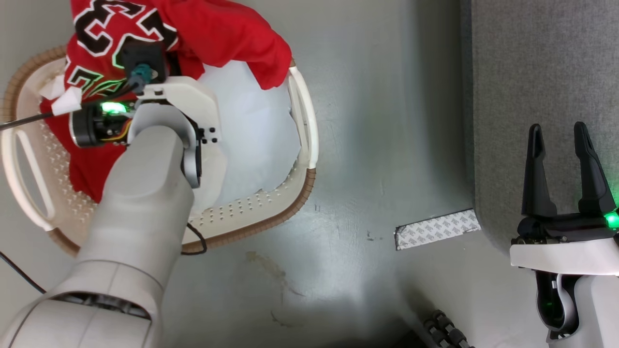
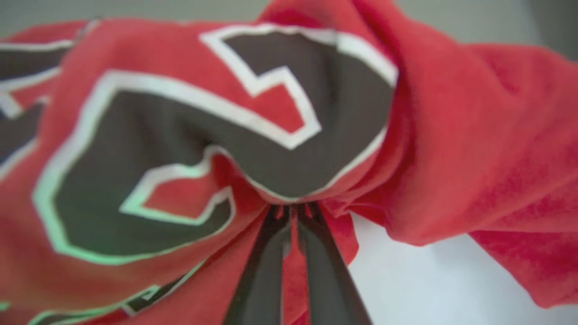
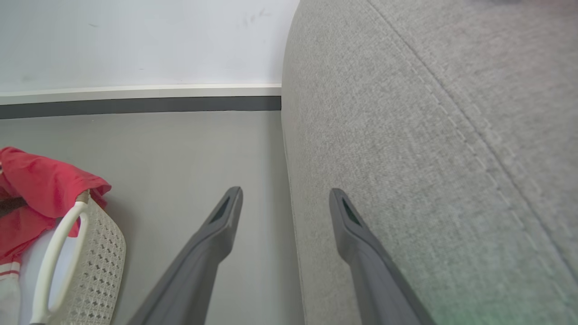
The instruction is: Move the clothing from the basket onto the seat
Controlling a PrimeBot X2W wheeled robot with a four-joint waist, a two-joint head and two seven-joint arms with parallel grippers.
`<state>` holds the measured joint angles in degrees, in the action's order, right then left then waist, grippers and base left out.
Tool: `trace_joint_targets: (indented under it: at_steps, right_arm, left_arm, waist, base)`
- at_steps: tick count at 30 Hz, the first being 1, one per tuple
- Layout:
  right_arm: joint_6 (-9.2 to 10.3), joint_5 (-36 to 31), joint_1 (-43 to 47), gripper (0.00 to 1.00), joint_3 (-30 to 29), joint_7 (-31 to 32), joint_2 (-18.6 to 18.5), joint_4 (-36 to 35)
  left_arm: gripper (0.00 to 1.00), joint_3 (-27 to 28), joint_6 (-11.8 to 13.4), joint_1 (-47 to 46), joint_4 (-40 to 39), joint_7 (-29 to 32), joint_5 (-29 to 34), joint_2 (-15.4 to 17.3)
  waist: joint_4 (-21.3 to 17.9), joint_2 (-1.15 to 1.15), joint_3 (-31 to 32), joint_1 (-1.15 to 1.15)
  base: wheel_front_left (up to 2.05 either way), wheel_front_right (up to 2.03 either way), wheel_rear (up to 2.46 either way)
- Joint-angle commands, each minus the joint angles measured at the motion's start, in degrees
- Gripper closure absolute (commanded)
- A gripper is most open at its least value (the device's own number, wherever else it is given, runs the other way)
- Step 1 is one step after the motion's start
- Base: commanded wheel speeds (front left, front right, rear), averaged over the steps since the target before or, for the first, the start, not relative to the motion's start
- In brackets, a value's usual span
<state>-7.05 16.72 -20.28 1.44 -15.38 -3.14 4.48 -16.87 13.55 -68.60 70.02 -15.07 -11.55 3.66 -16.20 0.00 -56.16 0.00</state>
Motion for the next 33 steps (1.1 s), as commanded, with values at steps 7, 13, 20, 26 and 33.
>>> trace_joint_targets:
  at_steps: [7,13,20,26,33]
  right_arm:
    - [-0.78,-0.3,-1.6,0.0,-0.1,0.4,0.3,1.9]
    - [-0.56,-0.7,-1.3,0.0,-0.3,0.3,0.2,2.5]
    - [-0.51,-0.5,0.7,0.0,-0.5,0.3,0.2,4.5]
    - [-0.51,-0.2,3.4,0.0,-1.1,0.3,0.2,6.2]
    - [-0.51,-0.7,7.2,0.0,-2.1,0.3,0.2,8.0]
  left_arm:
    - [1.0,-1.4,-2.3,2.9,-0.6,-0.1,-1.6,-0.5]
    - [1.0,-2.5,-5.8,6.1,-1.8,-0.1,-3.7,-0.7]
    - [1.0,-5.8,-9.4,11.8,-4.9,-0.1,-9.5,-0.7]
    - [1.0,-9.0,-9.8,17.3,-9.9,-0.1,-13.6,-0.7]
    - [1.0,-11.3,-8.2,23.5,-17.6,-0.1,-16.5,-0.7]
  waist:
    - [2.3,0.0,3.0,0.0]
    - [3.6,0.0,6.7,0.0]
    - [4.7,0.0,13.9,0.0]
    - [5.4,0.0,21.0,0.0]
    - [6.2,0.0,29.5,0.0]
  base:
    - [0.0,0.0,0.0]
    - [0.0,0.0,0.0]
    - [0.0,0.0,0.0]
    - [0.0,0.0,0.0]
    - [0.0,0.0,0.0]
